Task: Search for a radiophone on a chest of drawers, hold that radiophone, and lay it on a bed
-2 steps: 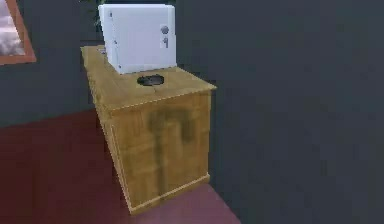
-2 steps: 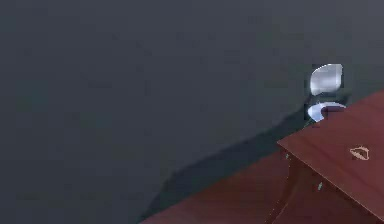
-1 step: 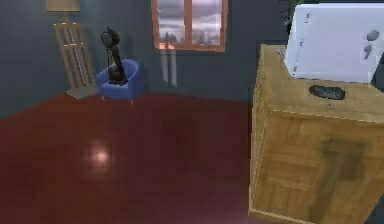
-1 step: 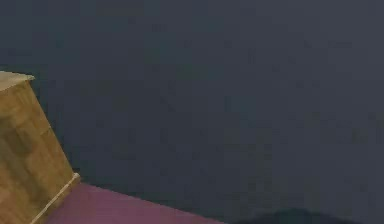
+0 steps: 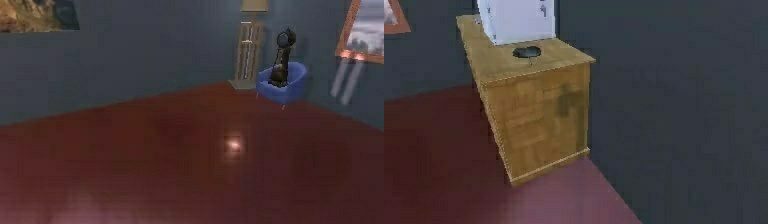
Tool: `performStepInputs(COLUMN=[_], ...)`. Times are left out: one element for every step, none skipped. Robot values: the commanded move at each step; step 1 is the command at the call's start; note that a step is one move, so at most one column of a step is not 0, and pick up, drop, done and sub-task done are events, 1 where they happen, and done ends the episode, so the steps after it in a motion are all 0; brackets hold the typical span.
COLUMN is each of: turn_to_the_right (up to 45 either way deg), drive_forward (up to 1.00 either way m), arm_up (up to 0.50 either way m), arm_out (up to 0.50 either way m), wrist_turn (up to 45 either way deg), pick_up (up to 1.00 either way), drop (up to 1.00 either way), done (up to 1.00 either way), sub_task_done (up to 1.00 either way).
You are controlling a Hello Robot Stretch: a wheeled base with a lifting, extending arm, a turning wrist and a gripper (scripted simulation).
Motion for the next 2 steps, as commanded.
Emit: performStepInputs(turn_to_the_right=[-39.0, 0.0], drive_forward=[0.00, 0.85], arm_up=[0.00, 0.00], arm_out=[0.00, 0.00], wrist_turn=[0.0, 0.0], pick_up=[0.00, 0.00], drop=[0.00, 0.00], done=[0.00, 0.00], sub_task_done=[0.00, 0.00])
